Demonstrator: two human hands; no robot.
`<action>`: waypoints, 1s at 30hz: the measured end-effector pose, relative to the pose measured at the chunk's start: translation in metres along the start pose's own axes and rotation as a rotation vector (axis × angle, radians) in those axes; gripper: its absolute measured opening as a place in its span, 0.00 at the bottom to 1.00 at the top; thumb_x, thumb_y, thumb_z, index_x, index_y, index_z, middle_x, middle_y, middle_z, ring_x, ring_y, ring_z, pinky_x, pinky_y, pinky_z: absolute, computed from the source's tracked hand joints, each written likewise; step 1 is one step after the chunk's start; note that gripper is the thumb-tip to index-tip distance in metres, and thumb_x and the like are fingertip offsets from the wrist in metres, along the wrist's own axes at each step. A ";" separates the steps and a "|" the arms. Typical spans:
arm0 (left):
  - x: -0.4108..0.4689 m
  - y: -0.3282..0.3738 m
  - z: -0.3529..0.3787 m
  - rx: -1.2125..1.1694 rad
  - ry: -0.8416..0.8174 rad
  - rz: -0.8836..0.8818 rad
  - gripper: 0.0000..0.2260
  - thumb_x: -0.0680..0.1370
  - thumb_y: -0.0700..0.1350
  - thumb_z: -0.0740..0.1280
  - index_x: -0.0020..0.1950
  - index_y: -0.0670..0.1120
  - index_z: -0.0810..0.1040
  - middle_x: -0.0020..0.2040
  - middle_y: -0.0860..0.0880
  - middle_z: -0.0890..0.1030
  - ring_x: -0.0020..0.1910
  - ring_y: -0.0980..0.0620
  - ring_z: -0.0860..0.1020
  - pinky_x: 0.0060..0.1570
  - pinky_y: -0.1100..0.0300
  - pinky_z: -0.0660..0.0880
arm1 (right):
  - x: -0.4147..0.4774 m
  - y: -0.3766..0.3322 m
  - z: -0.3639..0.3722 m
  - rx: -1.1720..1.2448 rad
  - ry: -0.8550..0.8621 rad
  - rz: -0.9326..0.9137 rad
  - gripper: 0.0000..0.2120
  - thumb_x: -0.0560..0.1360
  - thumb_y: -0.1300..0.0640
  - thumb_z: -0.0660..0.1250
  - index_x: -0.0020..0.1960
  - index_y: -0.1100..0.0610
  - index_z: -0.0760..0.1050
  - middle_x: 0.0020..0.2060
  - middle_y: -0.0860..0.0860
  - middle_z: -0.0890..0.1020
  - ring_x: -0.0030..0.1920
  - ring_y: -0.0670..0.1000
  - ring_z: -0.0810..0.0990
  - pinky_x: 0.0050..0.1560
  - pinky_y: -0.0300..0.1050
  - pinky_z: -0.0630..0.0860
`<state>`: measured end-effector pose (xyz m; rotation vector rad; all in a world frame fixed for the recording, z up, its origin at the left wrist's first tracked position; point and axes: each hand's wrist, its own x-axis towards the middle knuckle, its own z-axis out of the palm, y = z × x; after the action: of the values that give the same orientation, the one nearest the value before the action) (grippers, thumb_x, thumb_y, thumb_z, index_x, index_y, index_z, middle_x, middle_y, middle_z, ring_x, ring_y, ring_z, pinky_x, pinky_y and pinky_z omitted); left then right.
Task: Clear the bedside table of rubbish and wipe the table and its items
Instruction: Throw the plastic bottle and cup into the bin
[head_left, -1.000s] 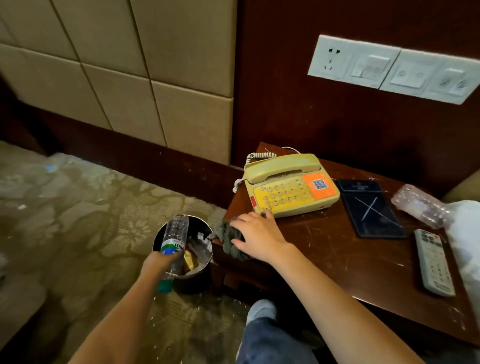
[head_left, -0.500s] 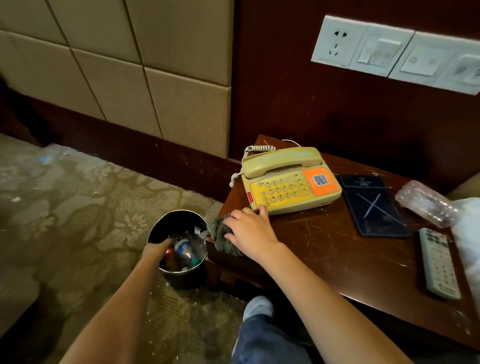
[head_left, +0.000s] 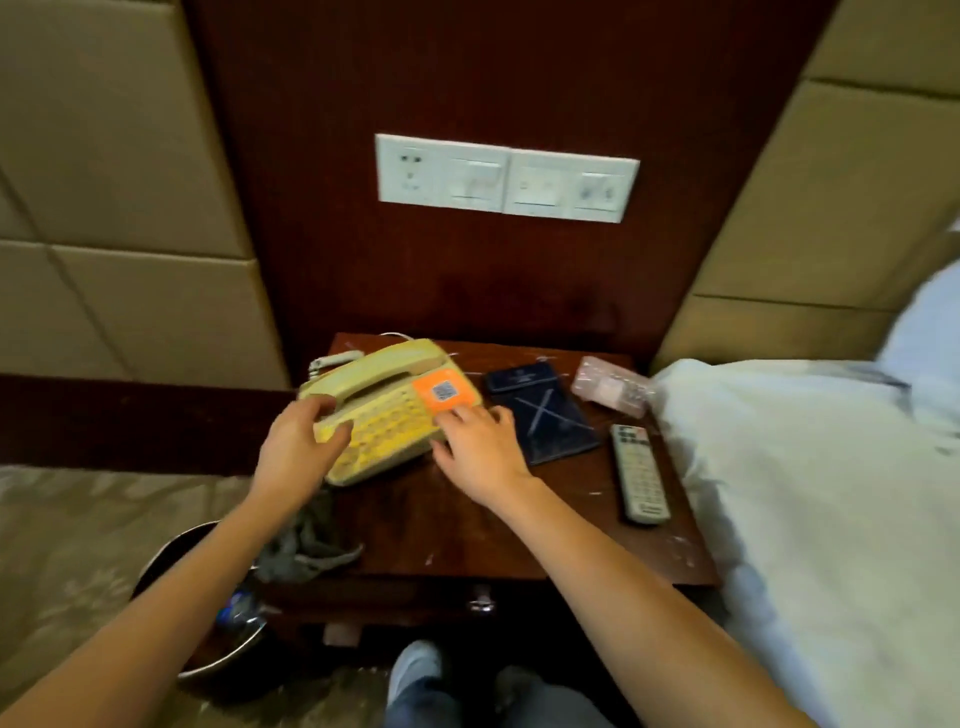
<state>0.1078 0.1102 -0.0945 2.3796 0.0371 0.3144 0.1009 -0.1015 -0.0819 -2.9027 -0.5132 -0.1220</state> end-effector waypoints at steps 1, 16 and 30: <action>0.002 0.018 0.015 0.022 -0.041 0.072 0.16 0.75 0.44 0.70 0.61 0.40 0.76 0.56 0.43 0.79 0.57 0.44 0.76 0.55 0.52 0.71 | -0.007 0.024 -0.006 -0.011 0.000 0.075 0.16 0.80 0.51 0.57 0.65 0.54 0.71 0.60 0.53 0.75 0.62 0.56 0.72 0.65 0.58 0.61; 0.056 0.153 0.175 0.397 -0.404 0.353 0.25 0.77 0.54 0.63 0.73 0.51 0.62 0.70 0.49 0.66 0.70 0.47 0.64 0.66 0.49 0.63 | -0.009 0.243 -0.027 -0.127 -0.055 0.593 0.37 0.74 0.47 0.68 0.76 0.53 0.53 0.73 0.55 0.60 0.73 0.57 0.58 0.68 0.62 0.60; 0.053 0.150 0.148 0.301 -0.425 0.353 0.28 0.76 0.54 0.66 0.73 0.49 0.61 0.70 0.48 0.66 0.70 0.47 0.63 0.67 0.49 0.65 | 0.000 0.223 -0.056 0.098 0.057 0.490 0.34 0.71 0.45 0.69 0.71 0.51 0.59 0.63 0.55 0.71 0.62 0.59 0.73 0.60 0.57 0.70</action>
<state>0.1848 -0.0927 -0.0868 2.7002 -0.5749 -0.0457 0.1756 -0.3184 -0.0657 -2.8212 0.2013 -0.1026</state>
